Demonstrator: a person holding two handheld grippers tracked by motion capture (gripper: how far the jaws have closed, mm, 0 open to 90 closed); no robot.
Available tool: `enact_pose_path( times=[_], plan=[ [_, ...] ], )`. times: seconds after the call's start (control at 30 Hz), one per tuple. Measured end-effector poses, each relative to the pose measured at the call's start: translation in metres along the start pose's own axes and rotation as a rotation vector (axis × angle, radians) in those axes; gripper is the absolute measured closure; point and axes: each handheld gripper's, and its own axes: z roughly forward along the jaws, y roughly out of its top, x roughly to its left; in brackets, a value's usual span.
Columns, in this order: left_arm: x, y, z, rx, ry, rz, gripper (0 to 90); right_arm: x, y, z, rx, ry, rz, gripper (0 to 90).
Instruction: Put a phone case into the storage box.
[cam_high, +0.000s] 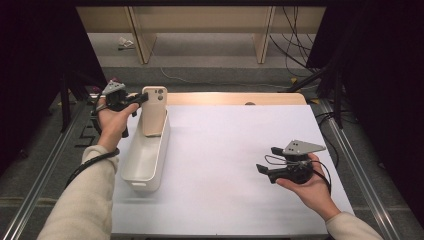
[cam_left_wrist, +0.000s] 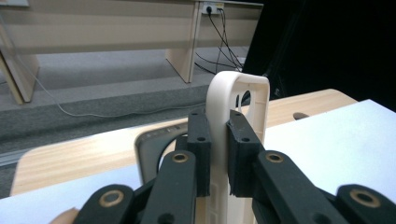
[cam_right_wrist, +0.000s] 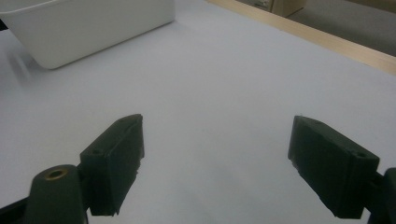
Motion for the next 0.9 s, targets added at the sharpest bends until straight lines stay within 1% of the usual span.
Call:
enact_pose_path(
  times=[0.1, 0.2, 0.27, 0.3, 0.37, 0.43, 0.47, 0.5, 0.57, 0.63, 0.7, 0.77, 0.8, 0.83, 0.87, 0.9],
  plan=[
    [0.002, -0.004, 0.004, 0.01, 0.013, 0.006, 80.9, 0.0, 0.0, 0.0, 0.003, 0.001, -0.002, 19.2],
    [0.005, -0.009, 0.008, 0.021, 0.026, -0.007, 80.1, 0.0, 0.0, 0.0, 0.002, 0.0, -0.003, 19.2],
    [0.006, -0.012, 0.01, 0.034, 0.041, -0.001, 78.0, 0.0, 0.0, 0.0, 0.002, 0.0, -0.003, 19.3],
    [0.007, -0.013, 0.011, 0.049, 0.054, 0.012, 76.5, 0.0, 0.0, 0.0, 0.002, 0.001, -0.003, 19.3],
    [0.008, -0.015, 0.012, 0.067, 0.079, 0.025, 73.9, 0.0, 0.0, 0.001, 0.006, 0.002, -0.003, 19.2],
    [0.009, -0.017, 0.013, 0.087, 0.113, 0.042, 71.0, 0.0, 0.0, 0.001, 0.003, 0.003, -0.004, 19.3],
    [0.009, -0.017, 0.013, 0.094, 0.128, 0.042, 68.7, 0.0, 0.0, 0.001, 0.004, 0.003, -0.005, 19.3],
    [0.009, -0.017, 0.013, 0.106, 0.151, 0.042, 65.2, 0.0, 0.0, 0.0, 0.004, 0.003, -0.005, 19.2],
    [0.008, -0.017, 0.012, 0.143, 0.205, 0.065, 54.1, 0.0, 0.0, 0.0, 0.004, 0.003, -0.004, 19.3],
    [0.007, -0.015, 0.01, 0.17, 0.23, 0.063, 39.2, 0.0, 0.0, 0.001, 0.005, 0.004, -0.003, 19.2],
    [0.004, -0.013, 0.005, 0.203, 0.26, 0.075, 25.4, 0.0, 0.0, 0.0, 0.008, 0.005, -0.005, 19.2],
    [-0.002, -0.011, -0.005, 0.197, 0.264, 0.074, 18.6, 0.001, 0.0, 0.0, 0.006, 0.003, -0.004, 19.1],
    [-0.006, -0.011, -0.012, 0.193, 0.247, 0.083, 14.0, 0.001, 0.0, 0.0, 0.003, 0.003, -0.002, 19.1],
    [-0.012, -0.011, -0.021, 0.181, 0.239, 0.083, 11.4, 0.0, 0.0, -0.001, 0.002, 0.003, -0.002, 19.1],
    [-0.018, -0.013, -0.031, 0.179, 0.238, 0.078, 10.8, 0.0, 0.0, -0.001, 0.002, 0.002, -0.002, 19.1],
    [-0.026, -0.016, -0.042, 0.157, 0.23, 0.069, 10.7, 0.0, 0.0, -0.002, 0.002, 0.002, 0.0, 19.1]
  ],
)
